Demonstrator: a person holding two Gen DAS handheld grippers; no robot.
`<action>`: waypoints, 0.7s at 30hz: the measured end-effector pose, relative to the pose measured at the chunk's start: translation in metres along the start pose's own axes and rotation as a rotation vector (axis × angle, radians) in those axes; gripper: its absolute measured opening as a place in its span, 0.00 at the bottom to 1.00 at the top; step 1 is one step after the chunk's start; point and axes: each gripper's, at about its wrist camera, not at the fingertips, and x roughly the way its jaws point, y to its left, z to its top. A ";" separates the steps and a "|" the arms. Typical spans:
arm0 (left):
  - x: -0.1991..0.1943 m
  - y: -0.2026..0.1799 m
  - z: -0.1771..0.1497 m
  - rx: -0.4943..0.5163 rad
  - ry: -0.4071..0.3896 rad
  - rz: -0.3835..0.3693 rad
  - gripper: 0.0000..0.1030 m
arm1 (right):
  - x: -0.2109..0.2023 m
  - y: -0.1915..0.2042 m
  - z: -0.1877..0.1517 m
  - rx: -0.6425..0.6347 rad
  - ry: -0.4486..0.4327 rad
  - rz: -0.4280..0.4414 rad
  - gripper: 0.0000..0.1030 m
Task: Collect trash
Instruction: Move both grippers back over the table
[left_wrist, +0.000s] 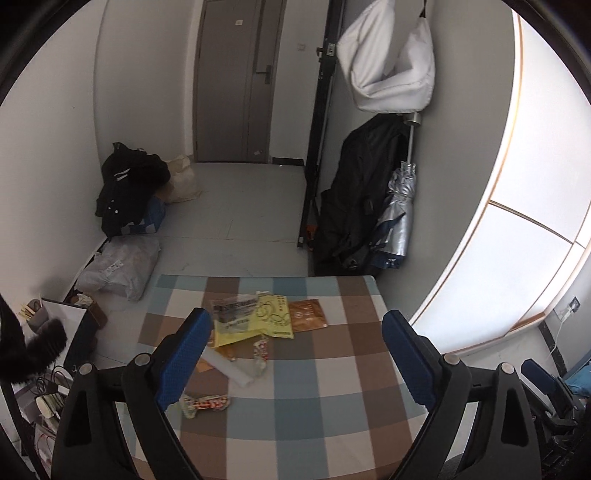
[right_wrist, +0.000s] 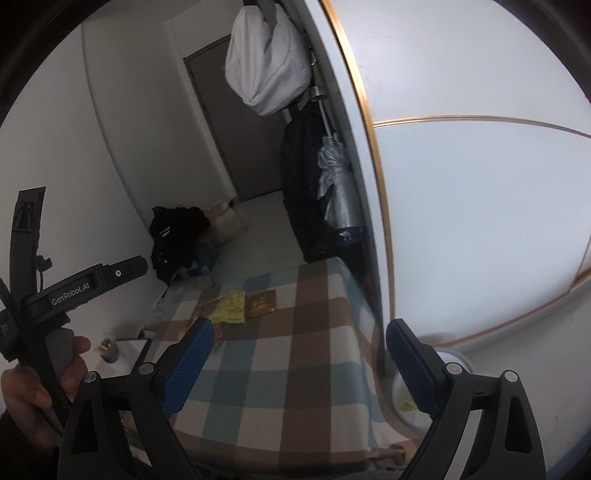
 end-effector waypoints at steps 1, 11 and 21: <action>0.000 0.009 -0.001 -0.004 -0.001 0.015 0.89 | 0.003 0.008 0.000 -0.006 0.004 0.013 0.93; 0.008 0.075 -0.016 -0.048 -0.009 0.080 0.89 | 0.049 0.082 -0.002 -0.082 0.053 0.127 0.94; 0.029 0.133 -0.032 -0.131 0.081 0.067 0.89 | 0.107 0.122 -0.007 -0.208 0.156 0.121 0.94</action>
